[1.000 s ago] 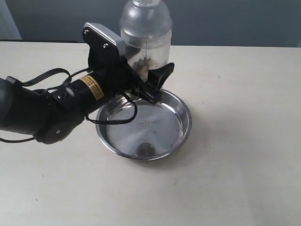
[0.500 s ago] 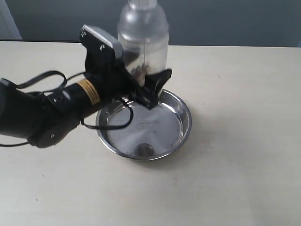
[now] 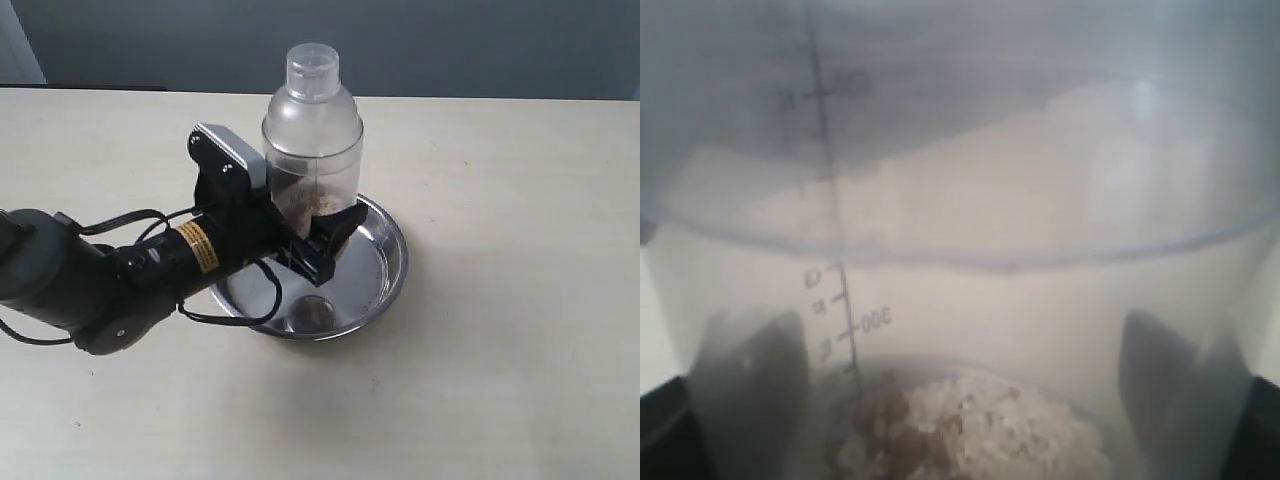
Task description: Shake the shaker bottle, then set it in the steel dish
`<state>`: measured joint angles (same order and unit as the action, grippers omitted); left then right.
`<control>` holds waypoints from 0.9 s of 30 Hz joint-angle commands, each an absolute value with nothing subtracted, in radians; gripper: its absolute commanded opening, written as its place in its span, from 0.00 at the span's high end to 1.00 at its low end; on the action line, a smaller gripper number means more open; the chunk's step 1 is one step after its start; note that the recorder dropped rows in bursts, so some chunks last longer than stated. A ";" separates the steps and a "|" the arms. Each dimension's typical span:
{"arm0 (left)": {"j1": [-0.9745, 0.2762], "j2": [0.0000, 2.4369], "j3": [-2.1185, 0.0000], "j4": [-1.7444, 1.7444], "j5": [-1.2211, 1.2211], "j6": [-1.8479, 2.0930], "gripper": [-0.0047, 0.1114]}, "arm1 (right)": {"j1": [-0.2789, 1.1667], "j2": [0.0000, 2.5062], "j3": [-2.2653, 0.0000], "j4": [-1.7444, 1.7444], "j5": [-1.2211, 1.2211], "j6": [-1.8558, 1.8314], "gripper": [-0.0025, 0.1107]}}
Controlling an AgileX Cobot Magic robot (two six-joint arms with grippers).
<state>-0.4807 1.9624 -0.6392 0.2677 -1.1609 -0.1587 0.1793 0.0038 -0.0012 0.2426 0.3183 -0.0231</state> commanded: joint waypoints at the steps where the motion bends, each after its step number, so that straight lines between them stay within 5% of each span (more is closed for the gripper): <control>1: -0.481 2.049 -0.651 0.259 -1.221 -0.204 0.96 | 0.181 0.000 0.000 0.241 0.308 -0.026 0.98; 27: -0.481 2.074 -0.688 0.120 -1.221 -0.201 0.96 | 0.181 0.000 0.000 0.241 0.308 -0.026 0.98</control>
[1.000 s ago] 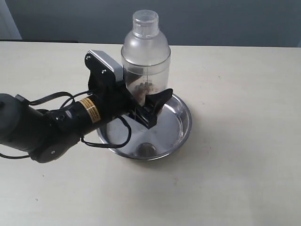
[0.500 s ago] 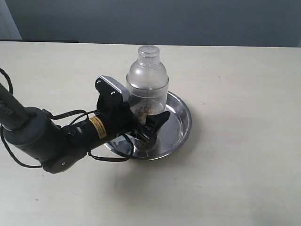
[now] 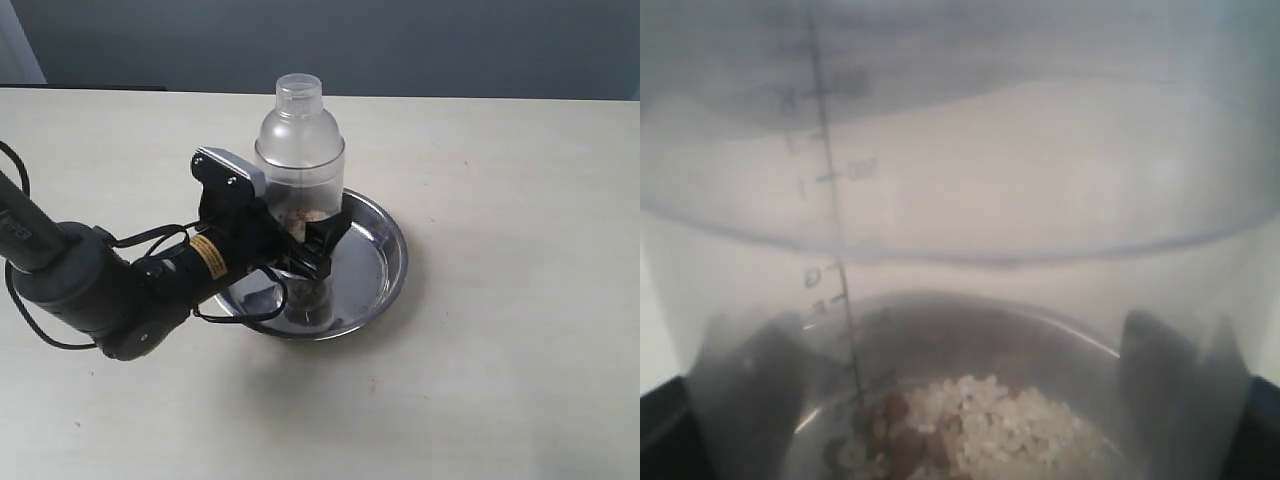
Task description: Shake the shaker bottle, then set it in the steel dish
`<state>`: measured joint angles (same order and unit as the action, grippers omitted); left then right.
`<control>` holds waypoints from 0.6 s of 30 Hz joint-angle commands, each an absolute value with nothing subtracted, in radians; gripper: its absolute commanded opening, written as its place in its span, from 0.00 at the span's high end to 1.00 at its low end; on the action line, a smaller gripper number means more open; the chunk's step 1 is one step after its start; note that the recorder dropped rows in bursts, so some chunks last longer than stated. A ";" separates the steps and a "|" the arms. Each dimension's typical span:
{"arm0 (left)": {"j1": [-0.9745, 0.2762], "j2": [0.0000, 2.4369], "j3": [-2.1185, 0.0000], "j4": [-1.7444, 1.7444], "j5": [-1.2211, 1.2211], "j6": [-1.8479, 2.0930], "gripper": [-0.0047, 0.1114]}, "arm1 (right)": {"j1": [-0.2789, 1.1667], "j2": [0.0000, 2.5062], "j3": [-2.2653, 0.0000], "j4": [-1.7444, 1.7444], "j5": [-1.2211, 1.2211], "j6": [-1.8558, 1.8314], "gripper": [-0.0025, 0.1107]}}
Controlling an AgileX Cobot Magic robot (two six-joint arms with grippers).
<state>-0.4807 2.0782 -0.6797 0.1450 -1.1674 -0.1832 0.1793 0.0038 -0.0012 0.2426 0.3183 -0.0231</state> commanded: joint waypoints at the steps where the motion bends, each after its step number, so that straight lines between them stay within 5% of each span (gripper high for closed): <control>1: -0.481 2.074 -0.688 0.120 -1.221 -0.201 0.96 | 0.181 0.000 0.000 0.241 0.308 -0.026 0.98; 18: -0.481 2.102 -0.686 0.218 -1.221 -0.198 0.96 | 0.181 0.000 0.000 0.241 0.308 -0.026 0.98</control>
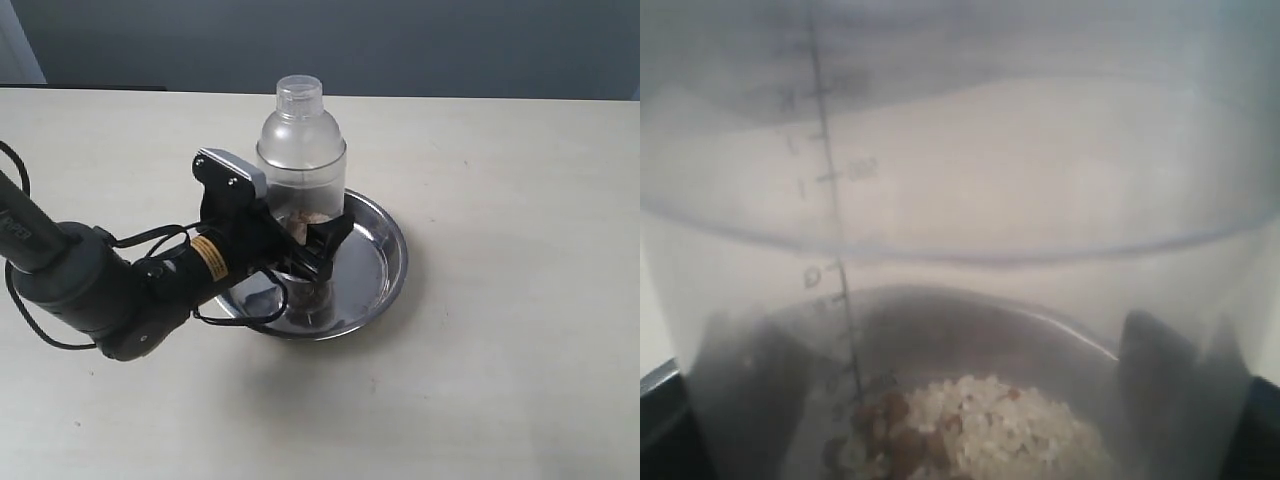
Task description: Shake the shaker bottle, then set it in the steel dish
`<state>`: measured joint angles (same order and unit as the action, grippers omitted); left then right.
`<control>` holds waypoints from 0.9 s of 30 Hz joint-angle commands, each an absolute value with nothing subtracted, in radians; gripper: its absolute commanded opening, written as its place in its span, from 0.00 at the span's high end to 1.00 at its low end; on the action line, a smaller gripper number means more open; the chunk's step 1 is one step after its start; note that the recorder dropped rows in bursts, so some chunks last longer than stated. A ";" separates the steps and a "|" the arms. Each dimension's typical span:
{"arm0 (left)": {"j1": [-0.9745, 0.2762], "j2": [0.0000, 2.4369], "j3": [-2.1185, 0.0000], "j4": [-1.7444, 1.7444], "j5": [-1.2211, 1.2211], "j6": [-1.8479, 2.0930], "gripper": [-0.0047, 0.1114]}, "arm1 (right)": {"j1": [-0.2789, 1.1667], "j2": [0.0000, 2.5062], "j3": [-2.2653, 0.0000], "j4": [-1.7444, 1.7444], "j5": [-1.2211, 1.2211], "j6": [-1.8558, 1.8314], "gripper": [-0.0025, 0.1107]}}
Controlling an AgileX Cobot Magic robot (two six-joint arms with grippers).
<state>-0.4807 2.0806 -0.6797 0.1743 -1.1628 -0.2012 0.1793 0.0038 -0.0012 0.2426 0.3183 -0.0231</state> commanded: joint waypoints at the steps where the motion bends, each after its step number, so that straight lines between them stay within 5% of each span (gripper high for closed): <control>1: -0.481 2.109 -0.686 0.214 -1.221 -0.198 0.96 | 0.181 0.000 0.000 0.241 0.308 -0.026 0.98; 24: -0.481 2.175 -0.688 0.157 -1.221 -0.202 0.95 | 0.181 0.000 0.000 0.237 0.308 -0.026 0.98; 27: -0.481 2.175 -0.688 0.184 -1.221 -0.202 0.86 | 0.181 0.000 0.000 0.237 0.308 -0.026 0.98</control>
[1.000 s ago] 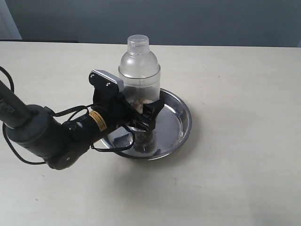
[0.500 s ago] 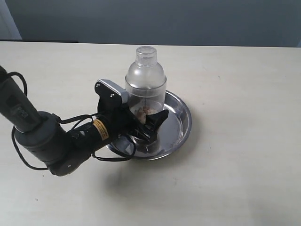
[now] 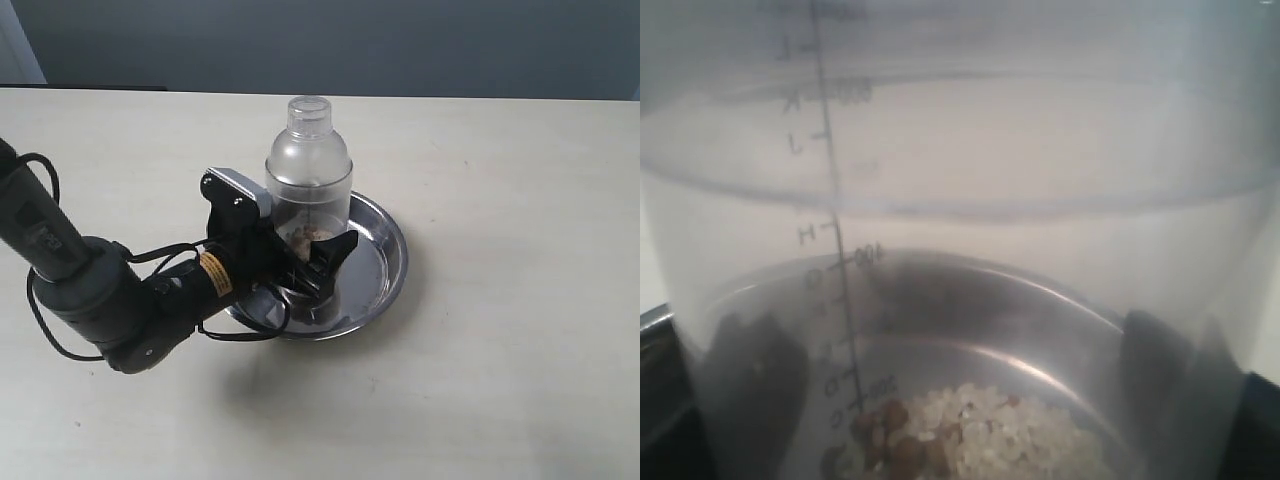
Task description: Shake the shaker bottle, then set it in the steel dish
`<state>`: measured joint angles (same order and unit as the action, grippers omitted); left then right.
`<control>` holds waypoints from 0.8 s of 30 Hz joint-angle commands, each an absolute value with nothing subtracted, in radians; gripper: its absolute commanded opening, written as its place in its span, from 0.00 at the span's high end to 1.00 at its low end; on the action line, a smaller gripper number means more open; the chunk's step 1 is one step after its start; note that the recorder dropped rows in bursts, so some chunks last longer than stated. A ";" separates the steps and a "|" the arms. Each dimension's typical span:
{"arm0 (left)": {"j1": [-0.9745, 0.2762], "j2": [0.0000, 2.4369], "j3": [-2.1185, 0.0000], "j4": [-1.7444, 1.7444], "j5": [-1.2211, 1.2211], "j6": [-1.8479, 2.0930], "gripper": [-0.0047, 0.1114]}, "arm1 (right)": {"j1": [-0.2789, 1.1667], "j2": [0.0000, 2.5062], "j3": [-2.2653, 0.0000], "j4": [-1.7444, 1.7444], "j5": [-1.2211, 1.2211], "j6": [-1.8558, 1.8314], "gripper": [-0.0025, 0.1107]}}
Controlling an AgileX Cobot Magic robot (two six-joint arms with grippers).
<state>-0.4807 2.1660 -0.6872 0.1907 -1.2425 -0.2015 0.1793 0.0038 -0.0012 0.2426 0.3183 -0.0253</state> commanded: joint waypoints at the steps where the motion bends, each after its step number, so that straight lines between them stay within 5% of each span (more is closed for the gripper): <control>1: -0.481 2.175 -0.688 0.185 -1.221 -0.202 0.79 | 0.181 0.000 0.000 0.237 0.308 -0.026 0.98; 4: -0.481 2.175 -0.688 0.185 -1.221 -0.202 0.60 | 0.181 0.000 0.000 0.237 0.308 -0.026 0.98; 8: -0.481 2.175 -0.688 0.184 -1.221 -0.202 0.48 | 0.181 0.000 0.000 0.237 0.308 -0.026 0.98; 24: -0.481 2.175 -0.686 0.236 -1.221 -0.202 0.47 | 0.181 0.000 0.000 0.237 0.308 -0.026 0.98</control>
